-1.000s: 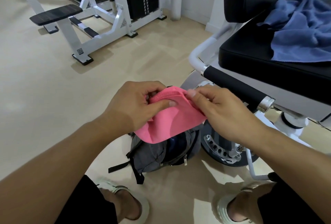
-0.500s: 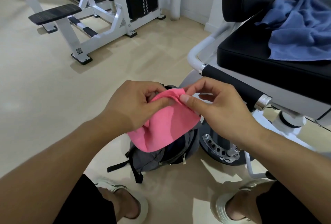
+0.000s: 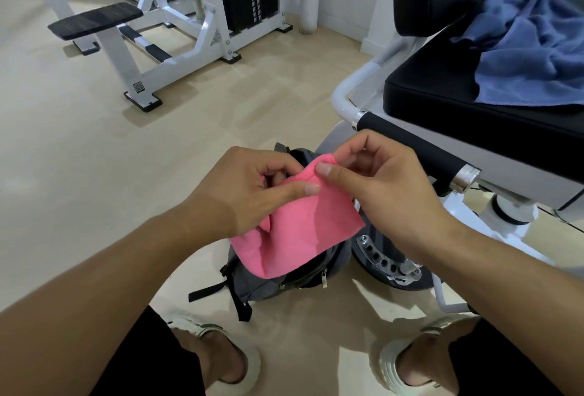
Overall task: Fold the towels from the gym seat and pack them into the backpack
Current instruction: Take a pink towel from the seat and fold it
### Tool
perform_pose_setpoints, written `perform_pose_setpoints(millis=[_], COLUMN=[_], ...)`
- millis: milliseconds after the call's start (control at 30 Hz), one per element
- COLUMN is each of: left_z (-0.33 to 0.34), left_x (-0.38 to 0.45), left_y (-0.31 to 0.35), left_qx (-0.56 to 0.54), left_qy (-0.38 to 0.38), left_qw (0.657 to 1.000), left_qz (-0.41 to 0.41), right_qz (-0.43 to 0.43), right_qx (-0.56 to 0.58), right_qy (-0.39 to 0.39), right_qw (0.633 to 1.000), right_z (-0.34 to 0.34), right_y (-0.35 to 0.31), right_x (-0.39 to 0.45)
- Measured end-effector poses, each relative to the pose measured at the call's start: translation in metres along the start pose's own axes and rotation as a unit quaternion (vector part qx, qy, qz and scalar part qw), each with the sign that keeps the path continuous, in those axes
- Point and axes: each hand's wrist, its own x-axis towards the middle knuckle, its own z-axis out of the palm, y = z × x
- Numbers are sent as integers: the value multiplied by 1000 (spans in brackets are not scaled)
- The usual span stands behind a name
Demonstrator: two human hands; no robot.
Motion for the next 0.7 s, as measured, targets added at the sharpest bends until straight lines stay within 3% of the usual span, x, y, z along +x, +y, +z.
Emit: perform_pose_setpoints(millis=[233,367,467,567,700], left_z=[-5,-6,-17,-43,-70], left_x=[-1,-1,5,12,12], left_y=[-4,-1,-10,-32,-59], left_qx=[26,2,49,136,196], left_qy=[0,12,70,113,95], left_qw=[1000,1000,995,975,943], left_qz=[-7,-19,-53,-134,-251], right_qz=[43,15,27,40,33], right_qx=[-49,-50,-43,-73,-92], right_qy=[-98,-70,-41,24,84], right_qw=[993,996,998,996,992], right_z=[-2,0,-1,-5,-5], right_y=[-3,2,10,26,45], right_x=[3,3,9,19,23])
